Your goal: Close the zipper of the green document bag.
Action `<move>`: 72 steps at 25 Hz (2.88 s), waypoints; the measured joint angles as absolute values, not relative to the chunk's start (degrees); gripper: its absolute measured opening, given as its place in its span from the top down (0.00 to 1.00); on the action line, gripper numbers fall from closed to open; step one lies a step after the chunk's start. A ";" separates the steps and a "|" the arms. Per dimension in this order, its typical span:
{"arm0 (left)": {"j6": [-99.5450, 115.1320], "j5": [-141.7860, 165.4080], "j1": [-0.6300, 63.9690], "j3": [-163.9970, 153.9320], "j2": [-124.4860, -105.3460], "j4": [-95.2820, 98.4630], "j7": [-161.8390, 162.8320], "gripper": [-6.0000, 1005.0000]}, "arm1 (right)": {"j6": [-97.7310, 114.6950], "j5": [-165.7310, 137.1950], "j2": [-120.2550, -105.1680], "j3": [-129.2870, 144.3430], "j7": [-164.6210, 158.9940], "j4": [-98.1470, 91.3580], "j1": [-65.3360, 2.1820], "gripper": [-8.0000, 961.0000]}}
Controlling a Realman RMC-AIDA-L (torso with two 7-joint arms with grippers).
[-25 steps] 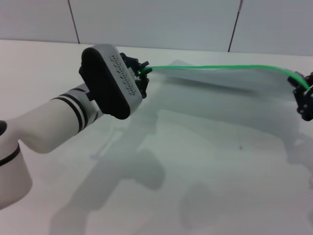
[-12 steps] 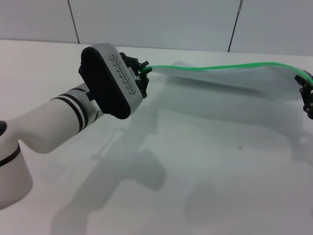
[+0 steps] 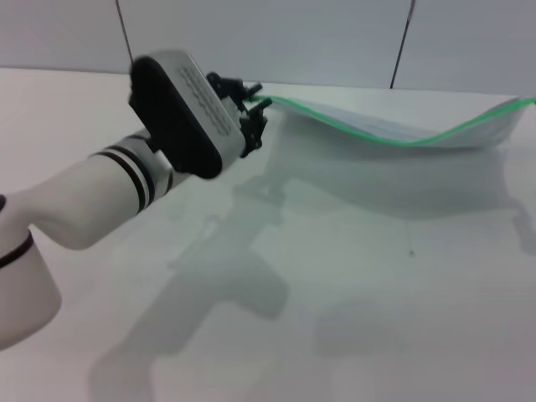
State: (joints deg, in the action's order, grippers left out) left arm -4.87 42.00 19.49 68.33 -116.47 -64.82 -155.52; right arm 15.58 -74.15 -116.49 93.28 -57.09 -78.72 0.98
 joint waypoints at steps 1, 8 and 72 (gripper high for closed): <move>-5.47 40.45 19.52 68.73 -116.48 -64.97 -155.52 0.90 | 16.01 -71.90 -116.47 93.15 -56.35 -78.80 0.86 0.83; -15.77 34.00 18.12 71.85 -116.48 -64.87 -155.70 0.66 | 25.01 -48.56 -116.54 91.90 -38.55 -79.14 1.87 0.51; -54.93 4.13 26.19 75.06 -116.90 -29.88 -162.77 0.43 | 63.78 32.09 -116.81 120.94 6.33 -27.06 -24.40 0.29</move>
State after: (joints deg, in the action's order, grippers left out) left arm -54.93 4.13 26.19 75.06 -116.90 -29.88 -162.77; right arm 63.78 32.09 -116.81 120.94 6.33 -27.06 -24.40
